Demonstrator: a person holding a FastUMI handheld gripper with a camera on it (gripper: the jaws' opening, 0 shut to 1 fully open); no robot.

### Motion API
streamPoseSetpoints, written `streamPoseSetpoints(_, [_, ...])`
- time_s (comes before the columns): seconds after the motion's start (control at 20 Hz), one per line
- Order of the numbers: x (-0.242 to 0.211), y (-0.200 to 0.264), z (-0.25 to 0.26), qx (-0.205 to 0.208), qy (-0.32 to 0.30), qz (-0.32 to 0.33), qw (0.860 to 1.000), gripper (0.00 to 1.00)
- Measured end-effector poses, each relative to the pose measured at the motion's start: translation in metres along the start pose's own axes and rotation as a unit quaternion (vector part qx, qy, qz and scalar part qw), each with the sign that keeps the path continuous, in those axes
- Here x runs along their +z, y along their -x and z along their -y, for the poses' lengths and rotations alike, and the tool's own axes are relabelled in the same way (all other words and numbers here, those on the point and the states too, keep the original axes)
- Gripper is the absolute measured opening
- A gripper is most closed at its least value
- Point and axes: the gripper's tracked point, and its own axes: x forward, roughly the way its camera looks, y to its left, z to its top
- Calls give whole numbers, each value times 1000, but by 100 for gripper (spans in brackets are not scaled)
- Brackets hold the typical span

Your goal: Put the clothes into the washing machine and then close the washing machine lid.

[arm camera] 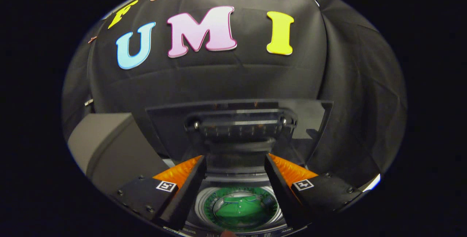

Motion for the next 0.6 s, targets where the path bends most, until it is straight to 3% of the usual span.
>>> streamPoseSetpoints(0.35, [75,-2,-2,8,-6,50,999,100])
streamPoseSetpoints(0.6, [102,-27,-2,7,-1,56,998,100])
